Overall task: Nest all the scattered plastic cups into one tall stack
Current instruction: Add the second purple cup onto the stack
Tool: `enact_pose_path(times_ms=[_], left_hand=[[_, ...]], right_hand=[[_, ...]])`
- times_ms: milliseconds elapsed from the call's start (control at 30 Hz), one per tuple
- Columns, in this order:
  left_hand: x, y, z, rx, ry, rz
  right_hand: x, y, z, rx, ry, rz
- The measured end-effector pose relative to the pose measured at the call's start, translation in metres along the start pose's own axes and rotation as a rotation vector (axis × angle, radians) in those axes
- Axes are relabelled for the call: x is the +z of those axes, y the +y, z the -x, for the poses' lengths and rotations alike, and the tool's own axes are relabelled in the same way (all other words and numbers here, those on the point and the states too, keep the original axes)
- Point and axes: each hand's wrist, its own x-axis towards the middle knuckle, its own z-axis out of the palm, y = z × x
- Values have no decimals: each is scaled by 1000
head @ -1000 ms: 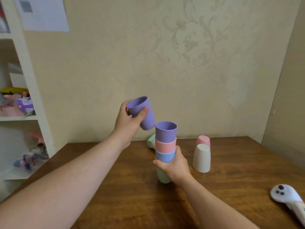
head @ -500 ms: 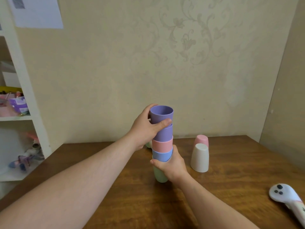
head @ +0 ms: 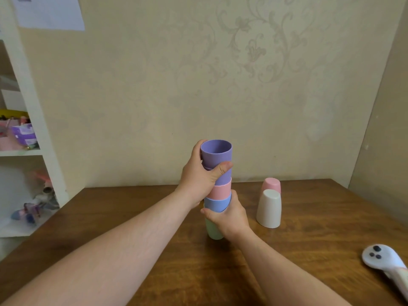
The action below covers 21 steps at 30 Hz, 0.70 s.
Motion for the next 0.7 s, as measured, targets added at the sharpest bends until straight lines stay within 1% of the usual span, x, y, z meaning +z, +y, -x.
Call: enact_pose_path(times_ms=[67,300,467,533,633,700], left_hand=[[1,1,0,16,-10,-24],[0,-1,0,-16,-30,46],[-3,0,-3,-13,-25,14],[-6,-4,-2,-18,-48,2],[-6,-26,4,-62,-130,-27],[0,-45,11,-138,-128,-42]], right_hand=[[1,-1,0,2,7,-7],[-1,-1,0,11,-11,-16],[0,-3,0,26,-26,-16],[-1,-3,2,26,-29,-21],[-3,-4,4,39,-43,-27],[-10,-7,4,24,-133,25]])
